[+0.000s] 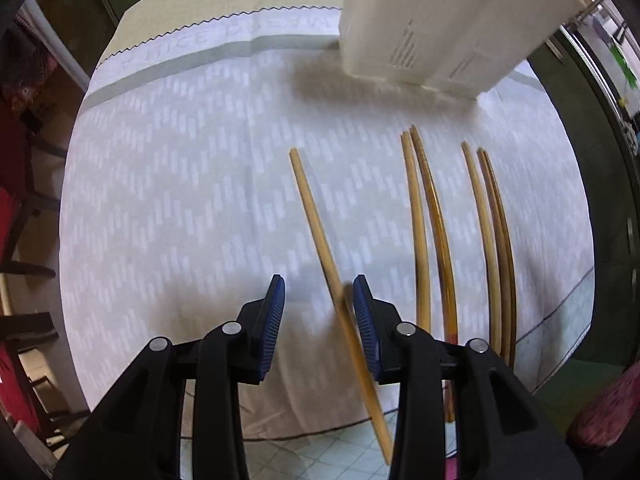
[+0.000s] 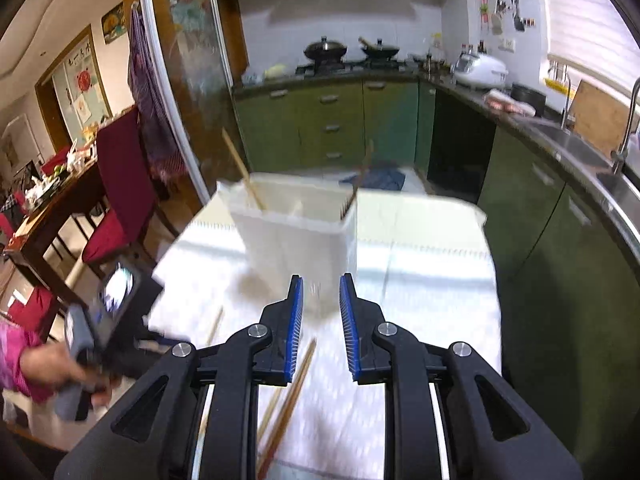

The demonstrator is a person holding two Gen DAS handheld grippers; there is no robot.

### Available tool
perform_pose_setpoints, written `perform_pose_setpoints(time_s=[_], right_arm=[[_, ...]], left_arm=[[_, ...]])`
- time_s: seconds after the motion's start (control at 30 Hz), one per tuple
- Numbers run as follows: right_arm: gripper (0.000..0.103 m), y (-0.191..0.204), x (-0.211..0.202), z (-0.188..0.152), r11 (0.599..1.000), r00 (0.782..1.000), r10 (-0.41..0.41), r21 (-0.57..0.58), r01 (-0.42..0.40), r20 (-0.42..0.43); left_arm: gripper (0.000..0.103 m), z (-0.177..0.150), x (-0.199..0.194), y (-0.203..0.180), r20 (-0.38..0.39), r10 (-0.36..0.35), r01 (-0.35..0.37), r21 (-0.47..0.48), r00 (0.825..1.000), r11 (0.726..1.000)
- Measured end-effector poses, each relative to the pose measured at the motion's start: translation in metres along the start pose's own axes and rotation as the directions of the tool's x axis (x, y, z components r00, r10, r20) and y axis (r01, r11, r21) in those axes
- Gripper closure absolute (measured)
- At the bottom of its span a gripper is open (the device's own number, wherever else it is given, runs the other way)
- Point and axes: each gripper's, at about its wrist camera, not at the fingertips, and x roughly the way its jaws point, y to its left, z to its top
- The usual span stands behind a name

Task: Organize utensils
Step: 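Lower the right gripper to a wooden chopstick and close on it, then grasp another chopstick with the left gripper and lift it upright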

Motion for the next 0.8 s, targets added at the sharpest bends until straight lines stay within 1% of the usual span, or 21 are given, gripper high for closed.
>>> perform_pose_setpoints(time_s=[0.07,0.13,0.23,0.3,0.37,0.43,0.47,0.57,0.63,0.7,0.8], right_arm=[[0.084,0.001,0.007,-0.016,1.000,0.999,-0.020,-0.017,0.020,-0.038],[0.075,0.002,0.022,-0.033,0.999,0.994,-0.033,-0.035,0.030,-0.101],[0.074,0.001,0.049,-0.053,0.998,0.980,-0.046,-0.042,0.039,-0.193],[0.074,0.002,0.069,-0.067,0.999,0.965,-0.040,-0.039,0.031,-0.259],[0.075,0.003,0.089,-0.077,0.999,0.946,-0.020,-0.031,0.010,-0.324],[0.077,0.002,0.102,-0.080,1.000,0.931,-0.009,-0.025,0.000,-0.366],[0.077,0.002,0.110,-0.080,1.000,0.921,-0.004,-0.021,-0.004,-0.389],[0.079,0.002,0.127,-0.080,1.000,0.904,-0.003,-0.011,-0.002,-0.428],[0.080,0.005,0.135,-0.080,1.000,0.891,0.023,0.007,-0.022,-0.453],[0.082,0.007,0.140,-0.081,1.000,0.882,0.030,0.014,-0.027,-0.469],[0.082,0.008,0.147,-0.081,1.000,0.875,0.021,0.013,-0.017,-0.483]], left_arm=[[0.069,0.002,0.001,-0.002,0.006,0.005,-0.005,0.000,1.000,1.000],[0.069,0.005,0.003,-0.005,0.008,0.020,-0.020,-0.006,1.000,1.000],[0.069,0.008,0.005,-0.009,0.011,0.038,-0.038,-0.011,0.999,0.999],[0.070,0.008,0.006,-0.011,0.013,0.050,-0.050,-0.011,0.999,0.999],[0.077,0.007,0.006,-0.014,0.020,0.064,-0.064,-0.006,0.998,0.998],[0.090,0.012,0.008,-0.021,0.029,0.075,-0.075,0.013,0.997,0.997],[0.094,0.012,0.008,-0.024,0.035,0.077,-0.078,0.028,0.996,0.997],[0.095,0.012,0.009,-0.033,0.054,0.066,-0.070,0.078,0.996,0.994],[0.096,0.012,0.009,-0.042,0.076,0.076,-0.085,0.127,0.994,0.988],[0.096,0.013,0.010,-0.048,0.083,0.073,-0.085,0.148,0.994,0.985],[0.096,0.014,0.010,-0.052,0.082,0.064,-0.076,0.157,0.995,0.985]])
